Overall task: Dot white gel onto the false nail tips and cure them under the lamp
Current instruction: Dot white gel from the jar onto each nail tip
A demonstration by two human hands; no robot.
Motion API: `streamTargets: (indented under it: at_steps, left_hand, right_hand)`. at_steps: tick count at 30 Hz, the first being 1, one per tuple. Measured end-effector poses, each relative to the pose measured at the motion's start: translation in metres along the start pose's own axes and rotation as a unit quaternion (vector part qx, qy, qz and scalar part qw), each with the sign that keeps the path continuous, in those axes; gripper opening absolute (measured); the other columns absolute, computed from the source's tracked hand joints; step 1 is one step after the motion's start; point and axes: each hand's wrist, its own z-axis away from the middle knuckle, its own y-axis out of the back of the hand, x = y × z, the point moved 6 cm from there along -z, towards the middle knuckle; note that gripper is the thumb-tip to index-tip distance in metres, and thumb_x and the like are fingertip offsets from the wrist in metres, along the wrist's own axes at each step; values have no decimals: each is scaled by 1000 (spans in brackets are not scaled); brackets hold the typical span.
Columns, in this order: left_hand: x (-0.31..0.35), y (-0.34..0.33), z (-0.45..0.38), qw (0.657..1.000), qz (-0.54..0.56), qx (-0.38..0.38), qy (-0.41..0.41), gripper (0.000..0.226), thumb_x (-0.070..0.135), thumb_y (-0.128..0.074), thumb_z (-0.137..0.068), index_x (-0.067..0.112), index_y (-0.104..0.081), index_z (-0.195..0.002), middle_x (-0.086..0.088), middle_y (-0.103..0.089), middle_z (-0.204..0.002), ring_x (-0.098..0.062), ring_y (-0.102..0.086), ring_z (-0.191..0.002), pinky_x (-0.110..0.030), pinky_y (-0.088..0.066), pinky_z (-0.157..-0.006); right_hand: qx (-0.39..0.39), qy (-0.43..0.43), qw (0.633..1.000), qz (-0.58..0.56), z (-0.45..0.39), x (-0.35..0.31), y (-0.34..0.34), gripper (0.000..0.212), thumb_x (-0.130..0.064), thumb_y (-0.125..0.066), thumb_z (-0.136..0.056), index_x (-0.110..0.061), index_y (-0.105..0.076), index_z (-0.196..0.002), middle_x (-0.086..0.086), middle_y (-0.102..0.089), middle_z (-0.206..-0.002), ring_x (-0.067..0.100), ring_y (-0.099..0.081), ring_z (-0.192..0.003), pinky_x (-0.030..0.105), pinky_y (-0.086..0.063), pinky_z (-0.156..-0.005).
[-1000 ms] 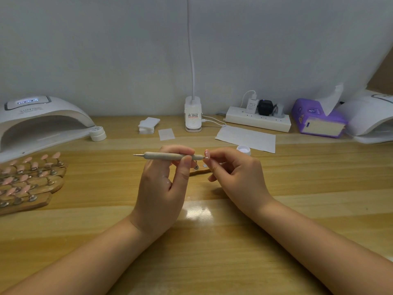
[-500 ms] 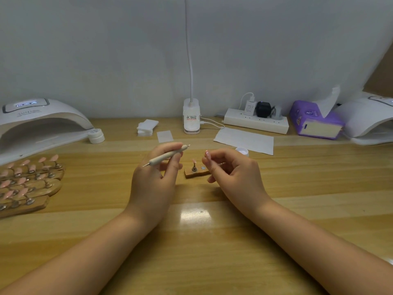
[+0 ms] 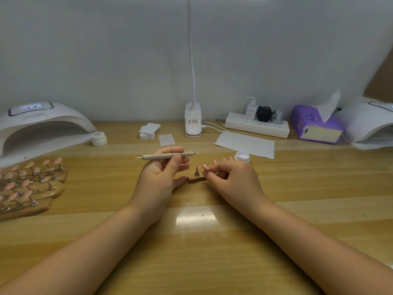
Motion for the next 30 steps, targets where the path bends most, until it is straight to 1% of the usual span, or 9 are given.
streamTargets:
  at_steps: [6, 8, 10, 13, 17, 20, 24, 27, 30]
  left_hand:
    - [-2, -4, 7, 1000, -4, 21, -21, 14, 22, -53, -97, 24, -65, -101, 5, -72, -86, -12, -68, -91, -37, -59, -79]
    - [-1, -3, 7, 999, -6, 30, -26, 13, 22, -53, -96, 24, -66, -100, 6, -72, -86, -10, -69, -89, -36, -59, -78]
    - [1, -1, 6, 999, -14, 36, -33, 13, 23, -53, -96, 24, -65, -100, 7, -72, -86, -9, -69, -90, -35, -59, -77]
    - [3, 0, 6, 998, -27, 40, -44, 13, 25, -53, -96, 23, -64, -100, 8, -72, -88, -8, -68, -89, -36, -59, -79]
    - [5, 0, 7, 997, -33, 39, -57, 15, 28, -54, -94, 19, -64, -101, 7, -72, -86, -8, -68, -87, -35, -58, -79]
    - [8, -1, 9, 997, -30, 37, -65, 30, 39, -55, -84, 16, -63, -101, 5, -72, -85, -10, -67, -83, -35, -56, -78]
    - [8, 1, 10, 996, -36, 39, -69, 33, 46, -53, -82, 19, -65, -96, 3, -73, -84, -12, -65, -77, -35, -53, -75]
    - [7, 2, 10, 996, -37, 42, -66, 30, 47, -53, -82, 22, -66, -91, 1, -73, -84, -13, -64, -76, -36, -52, -73]
    - [6, 2, 10, 996, -38, 41, -64, 27, 48, -53, -82, 25, -67, -89, 1, -72, -83, -13, -64, -74, -34, -51, -71]
  right_hand:
    - [2, -6, 1000, 28, 1, 0, 0, 12, -29, -65, -89, -29, -78, -92, -13, -53, -53, 5, -47, -57, 21, -34, -86]
    - [-9, -16, 998, 57, 1, 1, -1, 14, -30, -64, -90, -29, -77, -96, -10, -63, -62, 3, -51, -69, 22, -39, -86]
    - [-18, -20, 995, 92, 1, 1, -1, 17, -32, -63, -90, -26, -76, -100, -4, -72, -77, 10, -62, -85, 25, -46, -86]
    - [-29, -8, 990, 139, 2, -2, -1, 22, -37, -59, -92, -27, -75, -104, -1, -74, -94, 18, -63, -100, 31, -49, -85]
    - [-38, 12, 982, 184, 5, -8, 3, 27, -39, -55, -91, -24, -77, -93, -2, -72, -79, 15, -63, -76, 34, -52, -68]
    - [-35, 11, 978, 205, 5, -9, 11, 27, -34, -54, -84, -18, -73, -75, -1, -65, -65, 16, -57, -63, 30, -49, -55]
    - [19, 24, 987, 158, 0, -10, 32, 24, -30, -58, -83, -16, -67, -65, -2, -59, -58, 16, -52, -58, 30, -45, -53]
    - [98, 10, 984, 152, -12, 3, 59, 14, -29, -60, -83, -16, -66, -79, -8, -54, -62, 14, -51, -60, 30, -42, -51]
    - [95, -98, 970, 203, -24, 41, 74, 21, -25, -57, -85, -18, -59, -105, -5, -54, -87, 21, -54, -84, 34, -45, -66]
